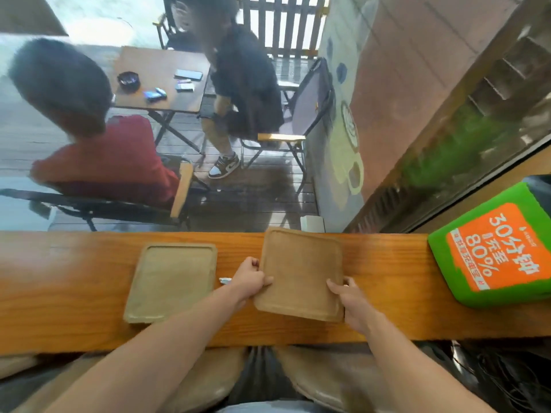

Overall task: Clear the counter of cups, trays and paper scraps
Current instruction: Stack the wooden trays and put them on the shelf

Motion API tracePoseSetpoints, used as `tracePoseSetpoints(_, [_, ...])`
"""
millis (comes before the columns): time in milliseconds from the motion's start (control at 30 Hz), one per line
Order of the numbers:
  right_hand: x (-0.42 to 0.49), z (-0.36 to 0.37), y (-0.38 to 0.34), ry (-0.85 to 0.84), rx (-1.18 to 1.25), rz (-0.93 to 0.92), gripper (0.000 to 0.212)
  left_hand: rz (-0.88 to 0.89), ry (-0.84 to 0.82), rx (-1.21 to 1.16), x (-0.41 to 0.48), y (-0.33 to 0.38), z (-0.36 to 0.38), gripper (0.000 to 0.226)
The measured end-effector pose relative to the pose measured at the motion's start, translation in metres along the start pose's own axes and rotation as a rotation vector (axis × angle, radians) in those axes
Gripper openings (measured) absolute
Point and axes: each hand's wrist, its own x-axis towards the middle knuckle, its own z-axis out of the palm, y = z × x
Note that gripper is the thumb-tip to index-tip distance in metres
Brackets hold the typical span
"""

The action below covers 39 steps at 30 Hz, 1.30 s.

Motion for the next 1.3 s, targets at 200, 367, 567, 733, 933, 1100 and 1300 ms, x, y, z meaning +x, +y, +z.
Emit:
tracePoseSetpoints(200, [-0.043, 0.139, 0.027, -0.010, -0.049, -0.007, 0.022, -0.031, -0.036, -0.080, -0.019, -0.025, -0.142, 0.058])
tracePoseSetpoints(367, [-0.059, 0.204, 0.030, -0.020, -0.097, -0.002, 0.017, -0.049, 0.016, -0.065, -0.018, -0.042, -0.207, 0.056])
tracePoseSetpoints(567, [-0.055, 0.228, 0.024, 0.002, -0.187, 0.000, 0.017, -0.057, 0.070, -0.103, -0.017, -0.055, -0.225, 0.057])
tracePoseSetpoints(733, [-0.053, 0.240, 0.025, -0.026, -0.255, 0.041, 0.020, -0.057, 0.160, -0.052, -0.015, -0.068, -0.238, 0.057])
tracePoseSetpoints(933, [-0.051, 0.273, 0.032, -0.073, -0.185, 0.174, 0.032, -0.109, 0.260, 0.068, -0.012, -0.082, -0.261, 0.042])
tracePoseSetpoints(1100, [-0.051, 0.290, 0.039, -0.088, -0.147, 0.242, 0.023, -0.127, 0.298, 0.144, -0.009, -0.092, -0.272, 0.029])
tracePoseSetpoints(1300, [-0.052, 0.298, 0.037, -0.108, -0.161, 0.226, 0.052, -0.090, 0.336, 0.240, -0.010, -0.094, -0.272, 0.025])
